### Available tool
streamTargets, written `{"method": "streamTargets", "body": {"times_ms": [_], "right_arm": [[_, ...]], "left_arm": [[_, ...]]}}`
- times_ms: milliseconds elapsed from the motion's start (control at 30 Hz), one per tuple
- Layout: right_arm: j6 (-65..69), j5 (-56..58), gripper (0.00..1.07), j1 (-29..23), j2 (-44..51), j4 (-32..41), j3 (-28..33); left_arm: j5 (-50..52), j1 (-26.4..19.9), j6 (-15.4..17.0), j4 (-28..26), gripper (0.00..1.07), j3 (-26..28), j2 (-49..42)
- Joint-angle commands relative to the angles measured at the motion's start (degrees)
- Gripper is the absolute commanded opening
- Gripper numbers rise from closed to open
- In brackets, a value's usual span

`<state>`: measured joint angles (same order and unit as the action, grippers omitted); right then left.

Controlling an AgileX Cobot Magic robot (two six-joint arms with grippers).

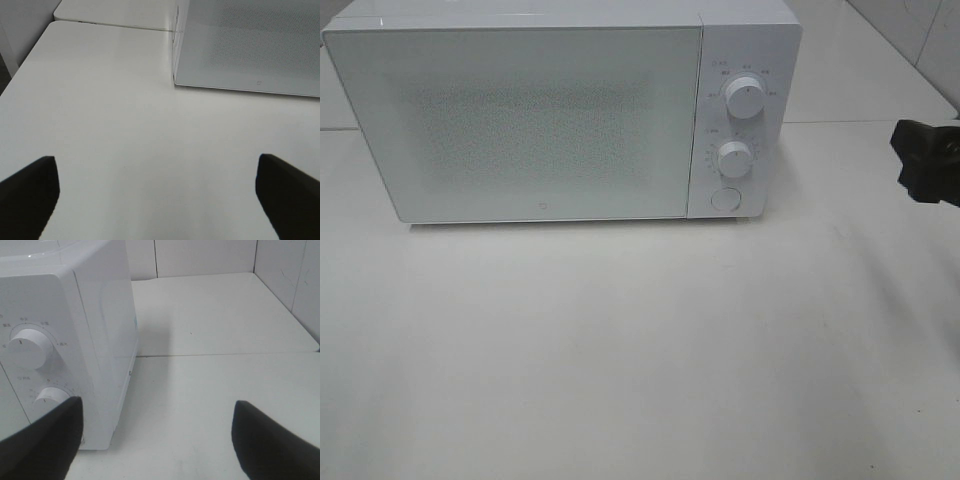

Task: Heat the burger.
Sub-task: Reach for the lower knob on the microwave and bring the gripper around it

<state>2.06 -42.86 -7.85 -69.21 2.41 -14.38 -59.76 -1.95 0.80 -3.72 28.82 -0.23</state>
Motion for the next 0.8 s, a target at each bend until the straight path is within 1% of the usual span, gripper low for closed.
{"method": "streamTargets", "body": {"times_ms": [33, 67, 100, 167, 200, 233, 267, 300, 333, 367, 400, 467, 567, 633, 667, 733, 800], "right_arm": [[-9.34, -7.22, 0.76, -6.13, -3.90, 9.68, 0.74], [-10.89, -8.25, 0.76, -7.79, -4.76, 11.63, 0.74], [-10.89, -8.25, 0.76, -7.79, -4.76, 11.63, 0.74], [-15.64, -12.78, 0.76, -14.09, -9.05, 20.11, 0.74], [-15.64, -12.78, 0.76, -14.09, -9.05, 20.11, 0.74], [-16.21, -14.27, 0.76, -15.47, -9.91, 22.06, 0.74], [-16.50, -16.84, 0.76, -18.74, -11.63, 25.38, 0.74], [-16.50, -16.84, 0.76, -18.74, -11.63, 25.38, 0.74], [-16.50, -17.99, 0.76, -20.34, -12.61, 27.27, 0.69], [-16.50, -20.00, 0.76, -23.32, -14.44, 30.77, 0.69], [-16.50, -20.00, 0.76, -23.32, -14.44, 30.77, 0.69], [-16.50, -22.92, 0.76, -27.39, -16.62, 34.89, 0.63], [-16.50, -23.78, 0.76, -28.76, -17.30, 36.33, 0.63], [-16.50, -25.21, 0.76, -33.23, -19.65, 42.23, -0.06], [-16.50, -25.21, 0.76, -33.23, -19.65, 42.23, -0.06], [-17.19, -25.04, 0.76, -35.58, -20.80, 46.64, -1.55], [-17.99, -25.27, 0.76, -36.38, -21.14, 47.78, -2.18]], "left_arm": [[0.63, -0.23, -0.11, -0.46, 1.00, -0.17, -1.20], [0.63, -0.23, -0.11, -0.46, 1.00, -0.17, -1.20], [0.63, -0.23, -0.11, -0.46, 1.00, -0.17, -1.20], [0.63, -0.23, -0.11, -0.46, 1.00, -0.17, -1.20], [0.63, -0.23, -0.11, -0.46, 1.00, -0.17, -1.20], [0.63, -0.23, -0.11, -0.46, 1.00, -0.17, -1.20], [0.63, -0.23, -0.11, -0.46, 1.00, -0.17, -1.20], [0.63, -0.23, -0.11, -0.46, 1.00, -0.17, -1.20], [0.63, -0.23, -0.11, -0.46, 1.00, -0.17, -1.20], [0.63, -0.23, -0.11, -0.46, 1.00, -0.17, -1.20], [0.63, -0.23, -0.11, -0.46, 1.00, -0.17, -1.20], [0.63, -0.23, -0.11, -0.46, 1.00, -0.17, -1.20], [0.63, -0.23, -0.11, -0.46, 1.00, -0.17, -1.20], [0.63, -0.23, -0.11, -0.46, 1.00, -0.17, -1.20], [0.63, -0.23, -0.11, -0.46, 1.00, -0.17, -1.20], [0.63, -0.23, -0.11, -0.46, 1.00, -0.17, -1.20], [0.63, -0.23, -0.11, -0.46, 1.00, -0.17, -1.15]]}}
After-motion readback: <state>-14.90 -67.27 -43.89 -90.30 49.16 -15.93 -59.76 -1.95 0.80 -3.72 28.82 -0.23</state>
